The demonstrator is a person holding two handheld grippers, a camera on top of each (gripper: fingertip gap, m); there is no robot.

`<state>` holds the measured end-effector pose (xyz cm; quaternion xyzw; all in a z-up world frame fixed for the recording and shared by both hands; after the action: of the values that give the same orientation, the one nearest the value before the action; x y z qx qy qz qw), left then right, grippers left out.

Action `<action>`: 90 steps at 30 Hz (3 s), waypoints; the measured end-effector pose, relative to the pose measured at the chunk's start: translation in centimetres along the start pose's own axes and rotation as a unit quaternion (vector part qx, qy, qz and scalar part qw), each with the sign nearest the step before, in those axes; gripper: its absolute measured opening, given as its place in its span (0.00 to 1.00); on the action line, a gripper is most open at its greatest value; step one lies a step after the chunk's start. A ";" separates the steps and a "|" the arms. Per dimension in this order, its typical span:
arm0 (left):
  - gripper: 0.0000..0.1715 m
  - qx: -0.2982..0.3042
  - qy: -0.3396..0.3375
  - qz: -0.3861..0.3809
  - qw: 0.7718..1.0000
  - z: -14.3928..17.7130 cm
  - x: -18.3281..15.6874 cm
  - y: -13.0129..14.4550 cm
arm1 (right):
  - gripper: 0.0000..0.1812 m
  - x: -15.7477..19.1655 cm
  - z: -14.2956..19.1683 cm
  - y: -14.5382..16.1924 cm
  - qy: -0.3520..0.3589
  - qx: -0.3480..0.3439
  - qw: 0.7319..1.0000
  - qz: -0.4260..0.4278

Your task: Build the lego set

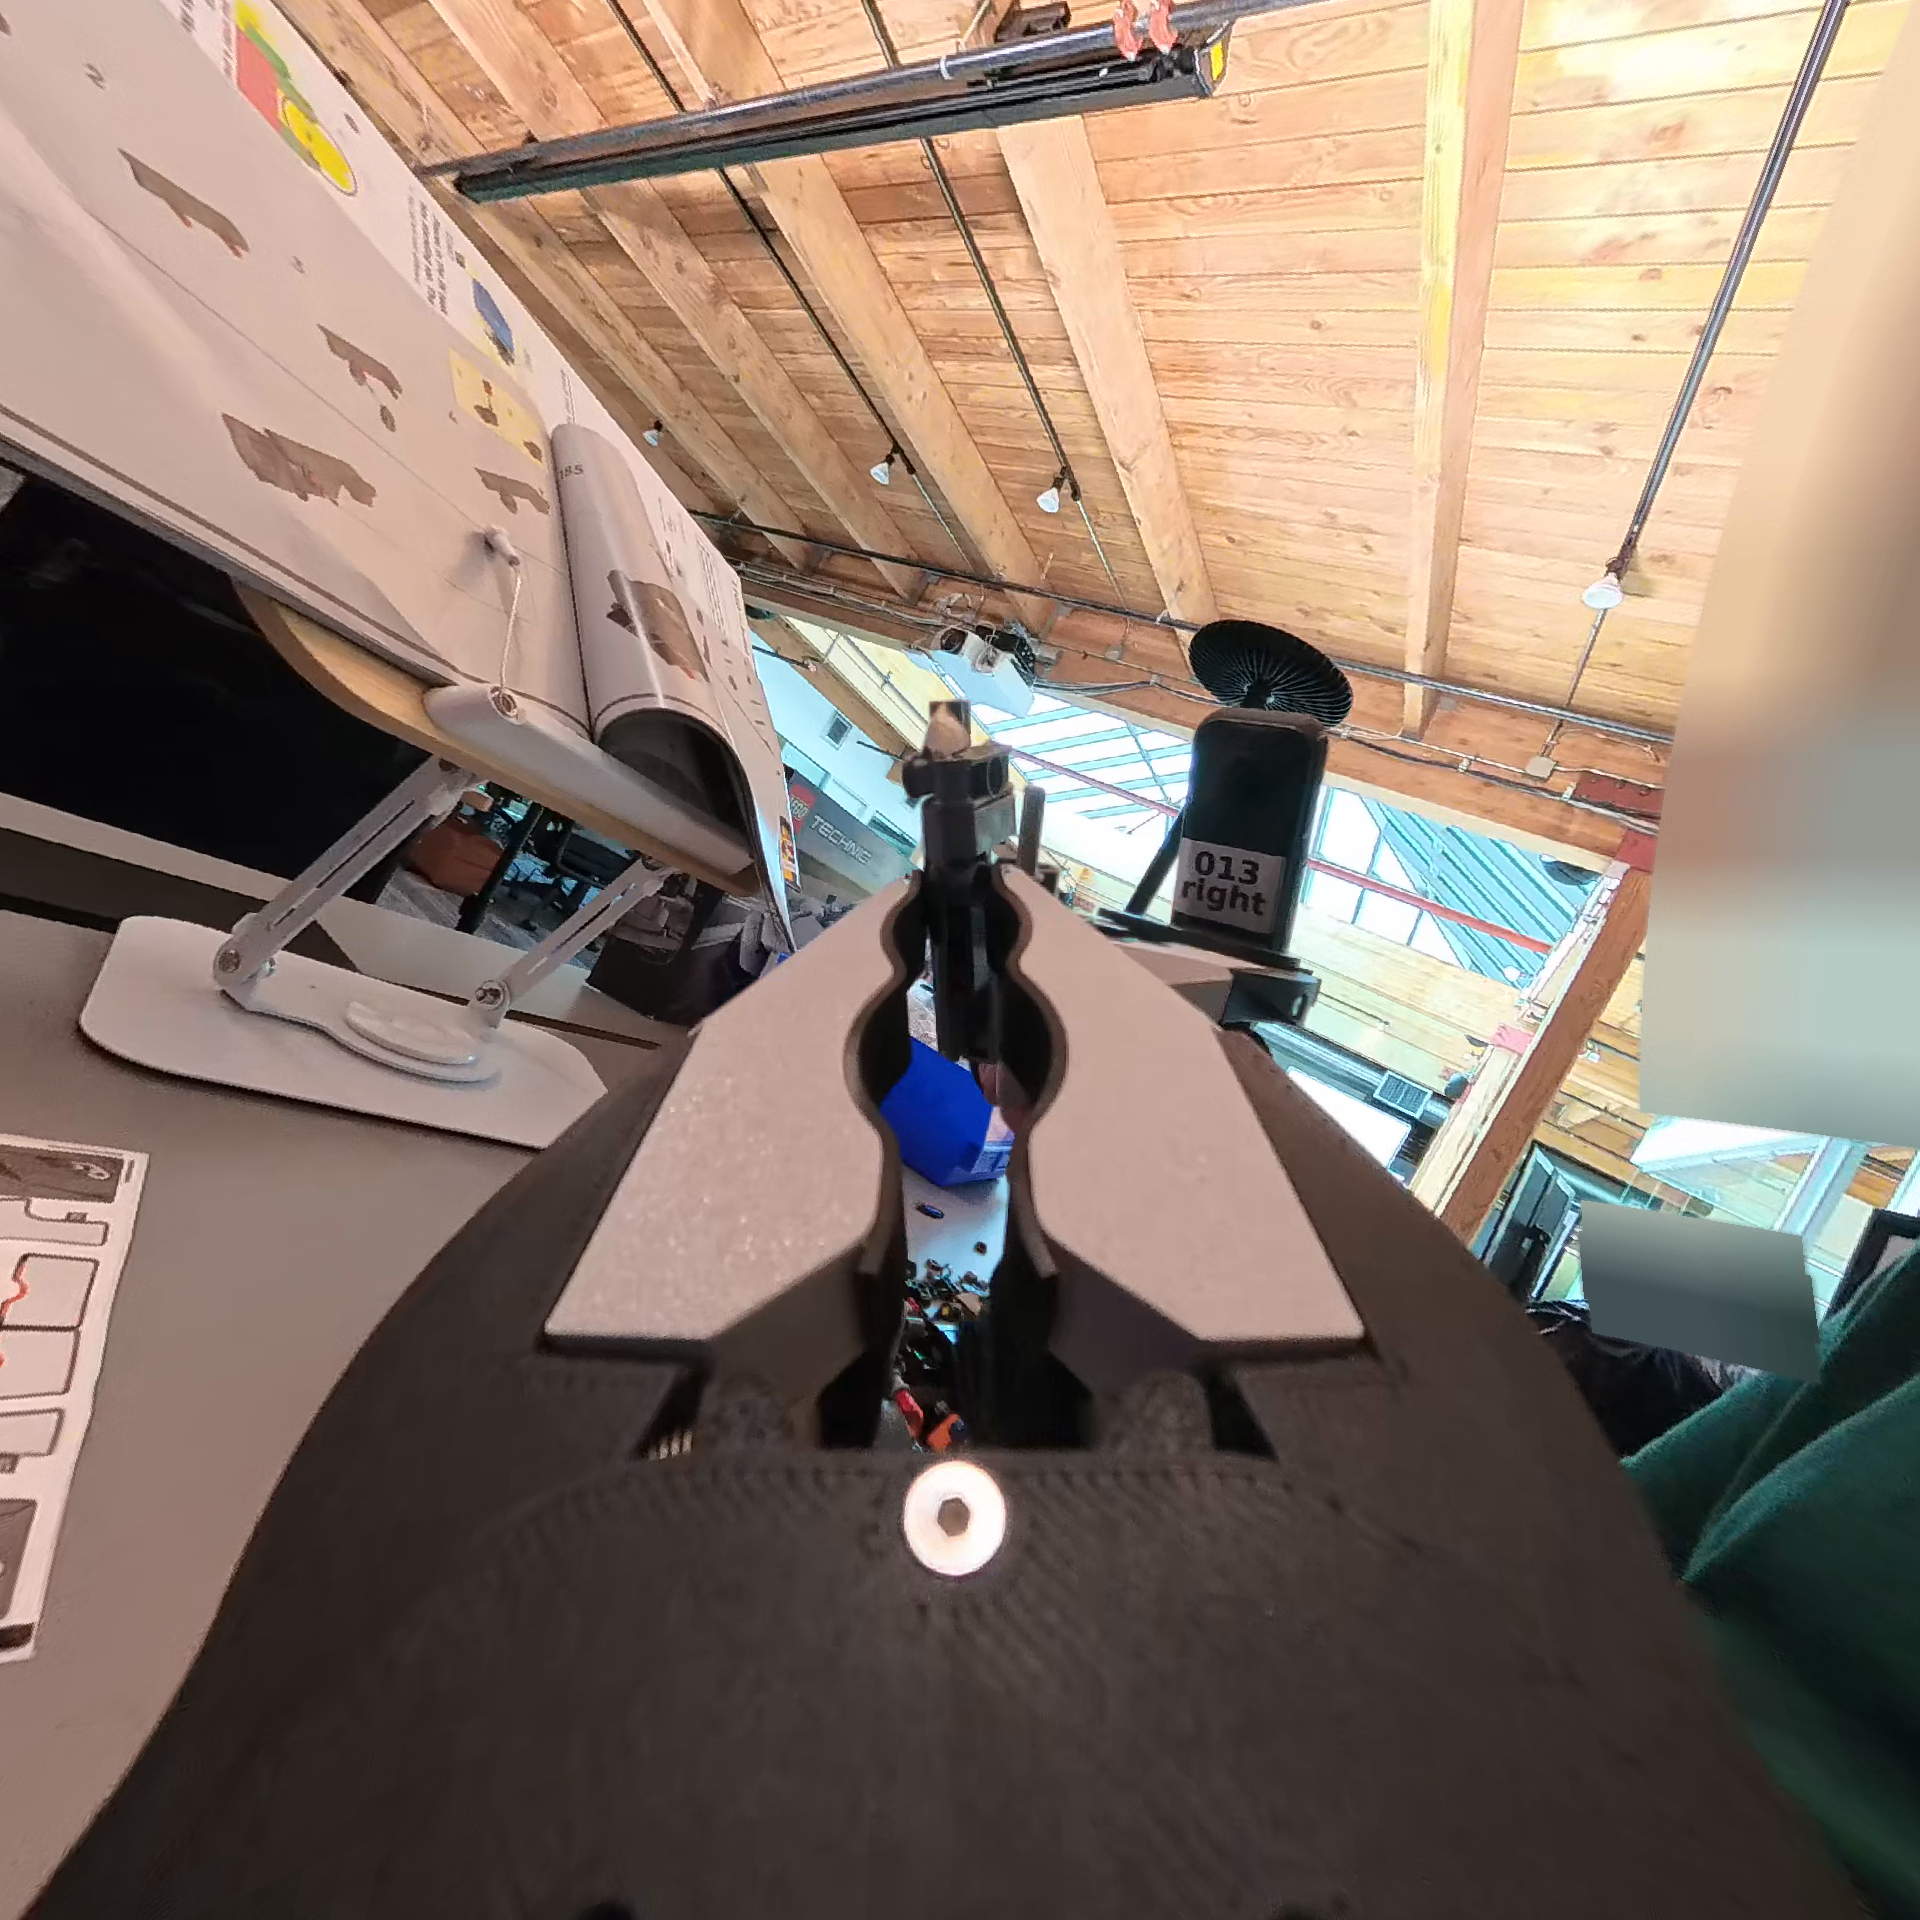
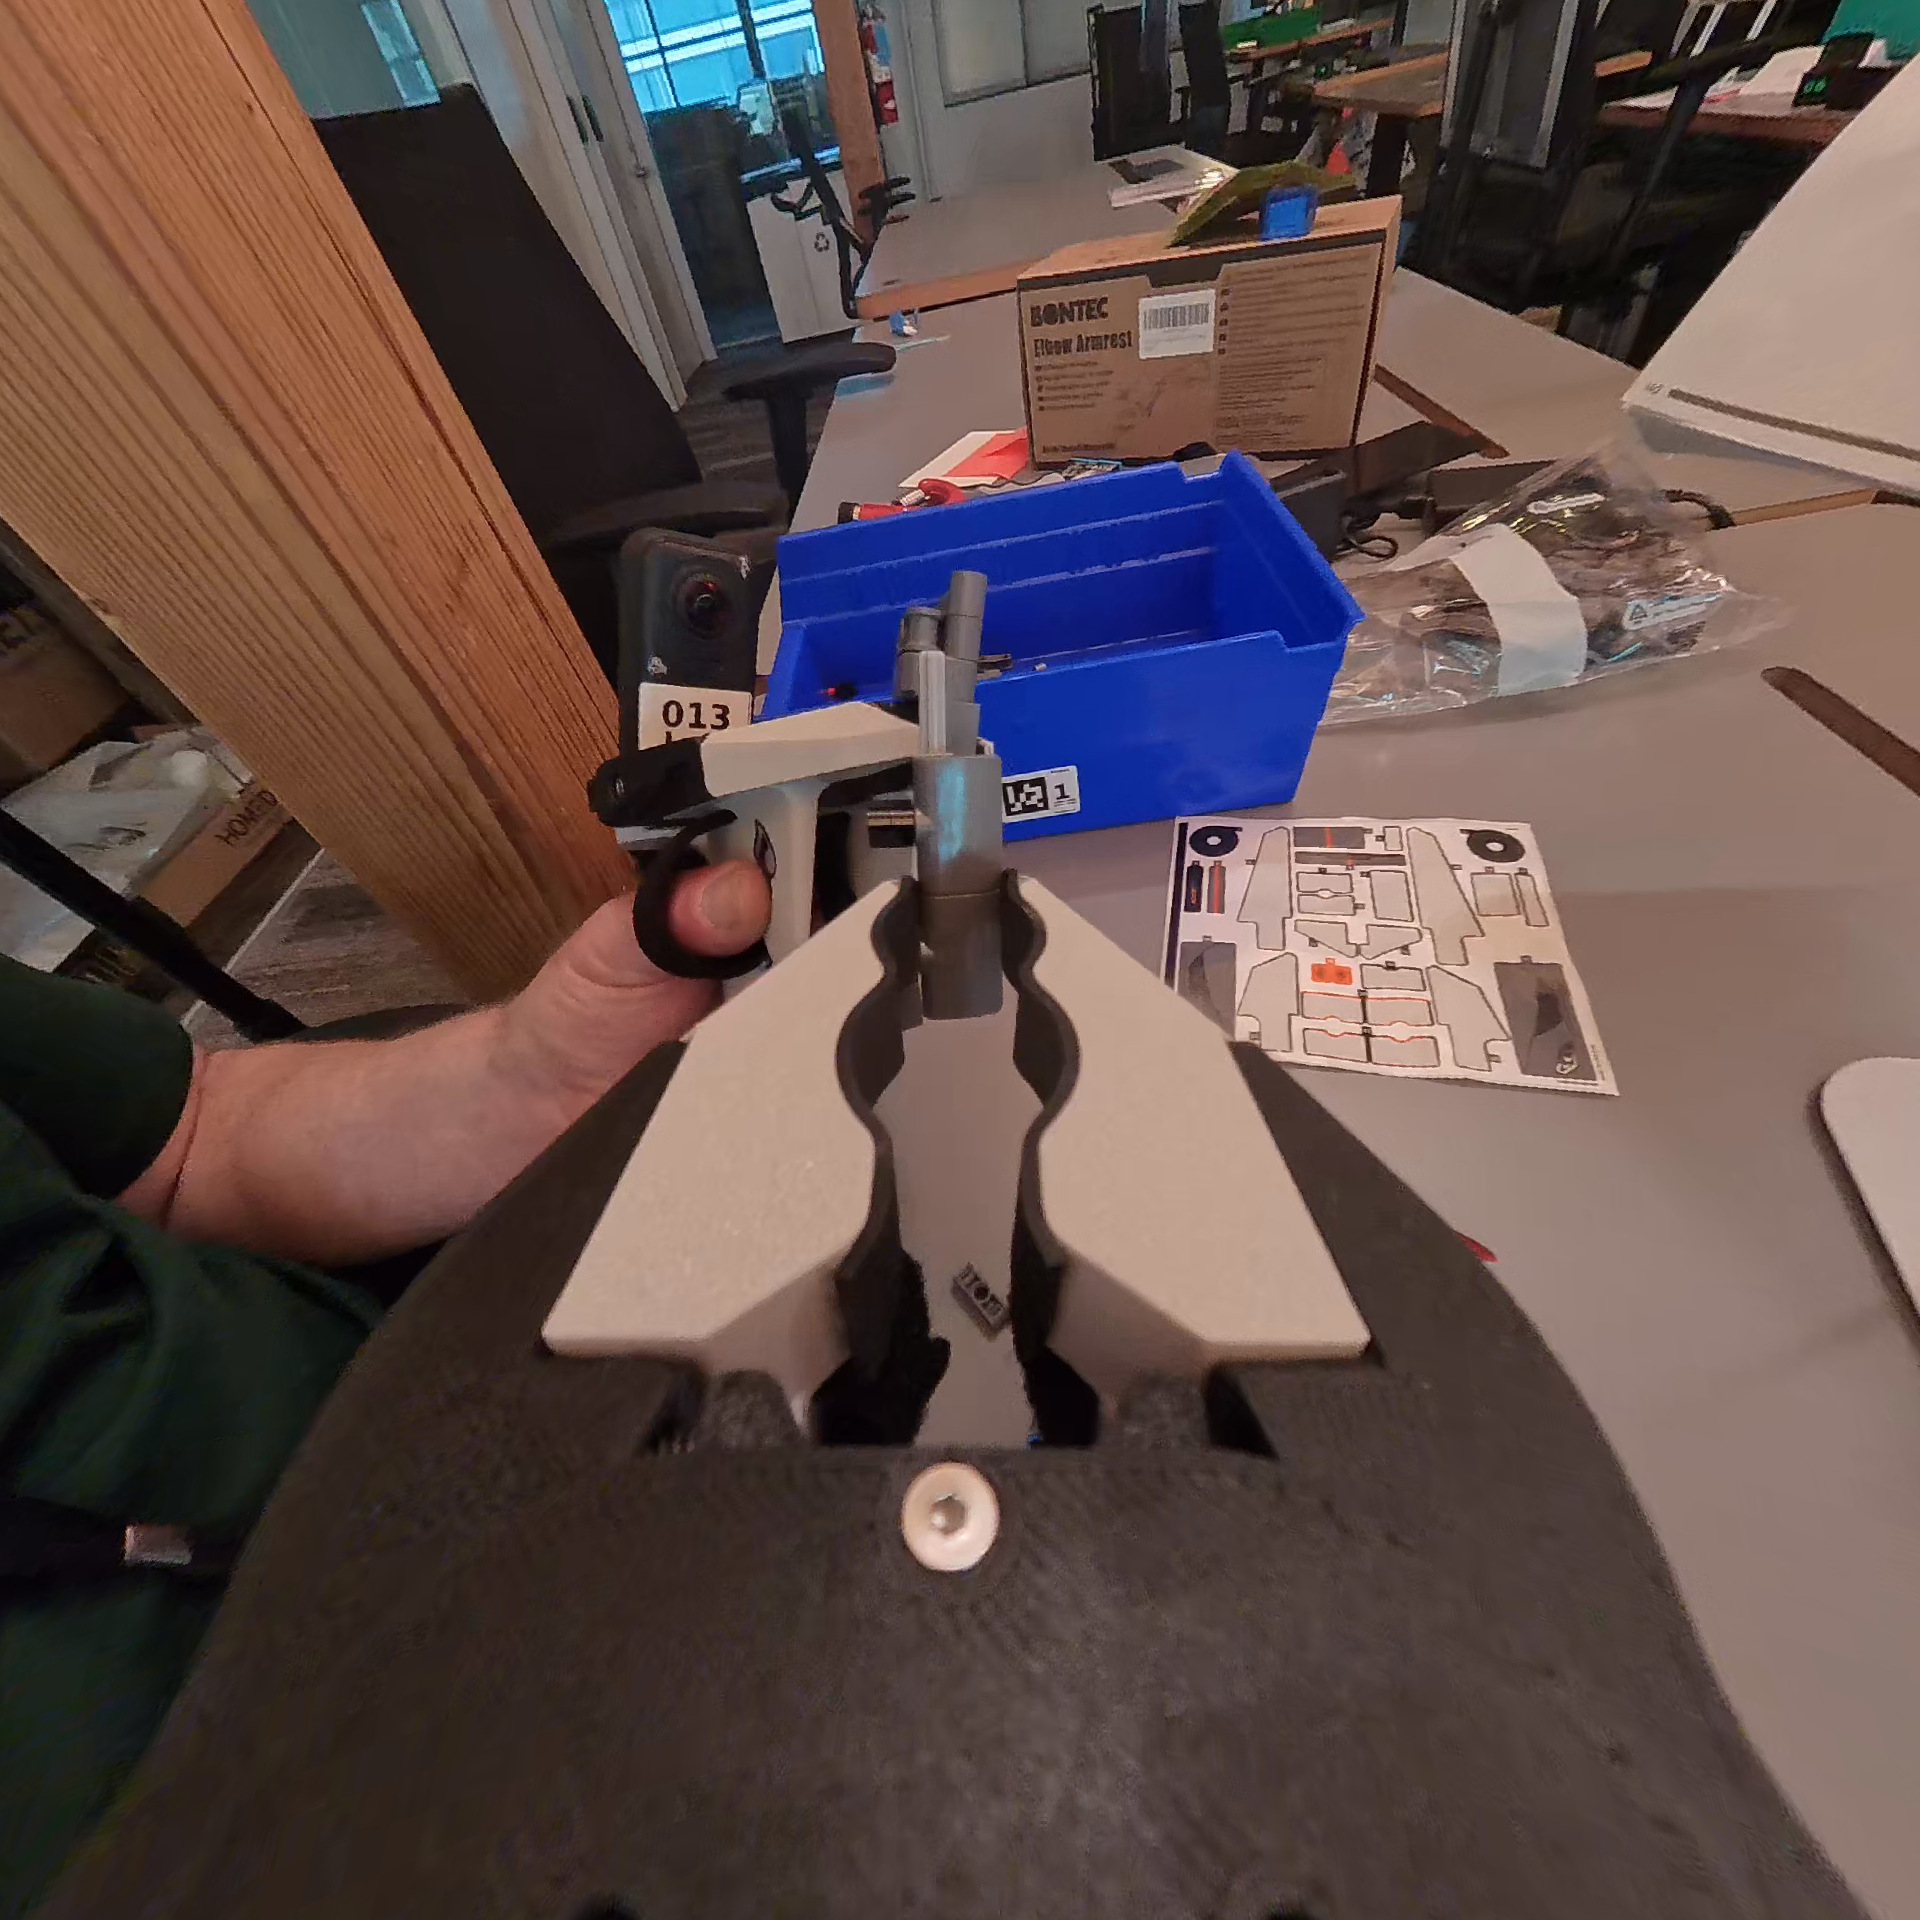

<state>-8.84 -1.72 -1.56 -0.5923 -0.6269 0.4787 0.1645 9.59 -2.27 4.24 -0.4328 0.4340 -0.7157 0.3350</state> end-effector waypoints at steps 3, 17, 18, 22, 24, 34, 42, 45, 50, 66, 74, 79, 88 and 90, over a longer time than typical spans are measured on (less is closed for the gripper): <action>0.05 -0.002 0.003 0.005 1.000 -0.2 -0.3 0.3 | 0.07 0.1 -0.7 0.5 0.011 0.007 1.000 -0.001; 0.10 0.014 0.026 0.010 1.000 -0.4 -0.5 0.3 | 0.07 0.0 -1.4 0.7 0.010 -0.006 1.000 -0.023; 0.10 0.017 0.027 0.011 0.999 -0.4 -0.6 0.4 | 0.07 0.0 -1.4 0.7 0.010 -0.005 1.000 -0.022; 0.11 0.025 0.031 0.028 0.999 -0.4 -0.4 0.7 | 0.07 -0.1 -1.7 0.7 0.012 -0.001 1.000 -0.025; 0.11 0.026 0.032 0.033 0.999 -0.2 -0.4 0.7 | 0.07 -0.1 -1.8 0.7 0.010 -0.002 1.000 -0.028; 0.10 0.024 0.031 0.048 0.998 0.1 -0.2 0.8 | 0.07 -0.3 -1.8 0.9 0.006 -0.002 0.999 -0.038; 0.09 0.039 0.030 0.062 0.997 0.2 0.2 1.3 | 0.07 -0.6 -1.7 1.4 0.014 0.006 0.999 -0.047; 0.09 0.048 0.030 0.074 0.996 0.4 0.5 1.9 | 0.07 -0.8 -1.7 2.0 0.022 0.013 0.998 -0.051; 0.10 0.050 0.031 0.083 0.995 0.7 0.9 2.1 | 0.07 -1.3 -1.1 2.5 0.027 0.018 0.998 -0.062; 0.21 0.478 0.020 -0.153 0.865 3.4 -3.6 6.7 | 0.07 -2.4 4.7 3.4 0.047 0.019 0.997 -0.061; 0.20 0.593 -0.009 -0.221 0.774 2.4 -4.2 9.9 | 0.07 -2.2 5.0 3.9 0.042 0.021 0.997 -0.057; 0.13 0.595 -0.019 -0.249 0.764 2.3 -4.2 10.0 | 0.07 -2.2 5.3 4.0 0.035 0.018 0.998 -0.054; 0.13 0.593 -0.062 -0.350 0.723 4.9 -4.5 6.4 | 0.07 -2.3 5.5 4.1 0.019 0.005 0.999 -0.046; 0.13 0.602 -0.090 -0.348 0.712 6.2 -4.0 5.8 | 0.07 -2.3 5.4 4.2 0.014 0.007 0.999 -0.045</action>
<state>-9.25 -8.75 -7.69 -0.0615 -0.3793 0.7147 0.5844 15.82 -3.77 1.01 -0.4395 0.4135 -0.7389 0.2996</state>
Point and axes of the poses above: each gripper's, where its closed fingertips meet, z back along the fingers, y out of its underside, x = y × z across the jaws, the point moved 10 cm from there along z, back along the fingers, and after that the axes turned 10 degrees about -z, right-handed, at the moved point
